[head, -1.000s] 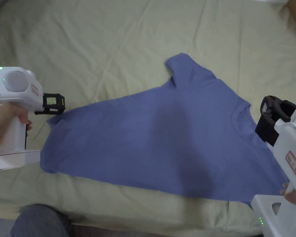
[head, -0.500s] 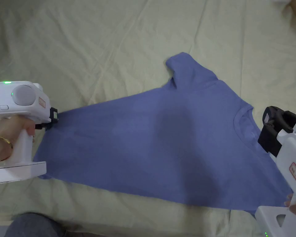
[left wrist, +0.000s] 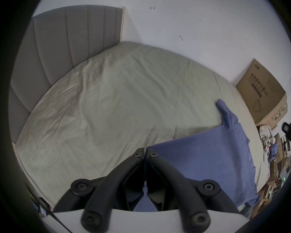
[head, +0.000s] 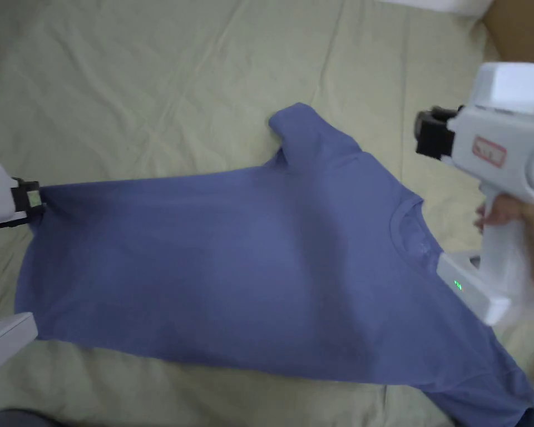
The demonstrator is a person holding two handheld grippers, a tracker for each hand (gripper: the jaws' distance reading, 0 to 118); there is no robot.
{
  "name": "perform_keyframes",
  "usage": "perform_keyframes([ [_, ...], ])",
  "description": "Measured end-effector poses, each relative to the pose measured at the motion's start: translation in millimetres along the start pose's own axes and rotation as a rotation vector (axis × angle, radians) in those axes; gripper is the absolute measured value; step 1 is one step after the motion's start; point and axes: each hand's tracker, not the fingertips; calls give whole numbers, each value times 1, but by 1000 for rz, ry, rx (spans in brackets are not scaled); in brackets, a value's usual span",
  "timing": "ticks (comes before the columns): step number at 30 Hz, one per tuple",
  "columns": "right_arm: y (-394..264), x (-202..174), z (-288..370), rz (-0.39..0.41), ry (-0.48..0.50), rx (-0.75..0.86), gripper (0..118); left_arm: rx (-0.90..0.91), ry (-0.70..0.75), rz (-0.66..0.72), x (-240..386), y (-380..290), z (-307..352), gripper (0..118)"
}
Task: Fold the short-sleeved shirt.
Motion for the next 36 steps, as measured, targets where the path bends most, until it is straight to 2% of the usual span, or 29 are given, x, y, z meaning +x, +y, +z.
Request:
perform_keyframes([
  [1, 10, 3, -18, 0, 21, -24, 52, 8, -3, 8, 1, 0, 4, 0],
  [2, 20, 8, -38, 18, 33, -86, 81, 16, -4, 14, 2, -1, 9, 0],
  [3, 27, 10, -57, 32, 42, -149, 101, 25, -7, 22, 3, -2, 7, 0],
  [4, 33, 13, -79, 28, 68, -203, 113, 30, -9, 26, 3, -3, 9, 0],
  [7, 37, 19, -138, -2, 90, -366, 113, 40, 2, 41, 2, -6, 10, 0],
  [9, 32, 22, -173, -25, 25, -412, 113, 39, 22, 31, 1, -8, 5, 0],
  [11, 23, 26, -205, -16, 3, -462, 112, 34, 34, 27, 2, -11, 3, 0],
  [16, -4, 28, -260, -1, -13, -536, 106, 41, 62, 37, 7, -13, -2, 0],
  [19, -14, 28, -276, -26, -7, -541, 92, 42, 77, 25, 8, -12, -5, 0],
  [26, -27, 25, -298, -68, -10, -549, 85, 15, 81, 37, 3, -18, -12, 0],
  [27, -29, 24, -298, -72, -6, -553, 80, 10, 79, 53, 8, -20, -7, 0],
  [29, -33, 23, -298, -93, 25, -554, 51, 2, 74, 65, 7, -22, -7, 0],
  [30, -33, 24, -297, -109, 38, -546, 43, -1, 78, 64, 7, -23, -8, 0],
  [31, -32, 23, -296, -103, 37, -545, 34, -5, 82, 60, 6, -24, -8, 0],
  [33, -30, 21, -294, -87, 57, -541, 6, -6, 86, 53, 5, -26, -8, 0],
  [36, -20, 23, -283, -95, 82, -550, 4, -7, 83, 58, 9, -25, -5, 0],
])
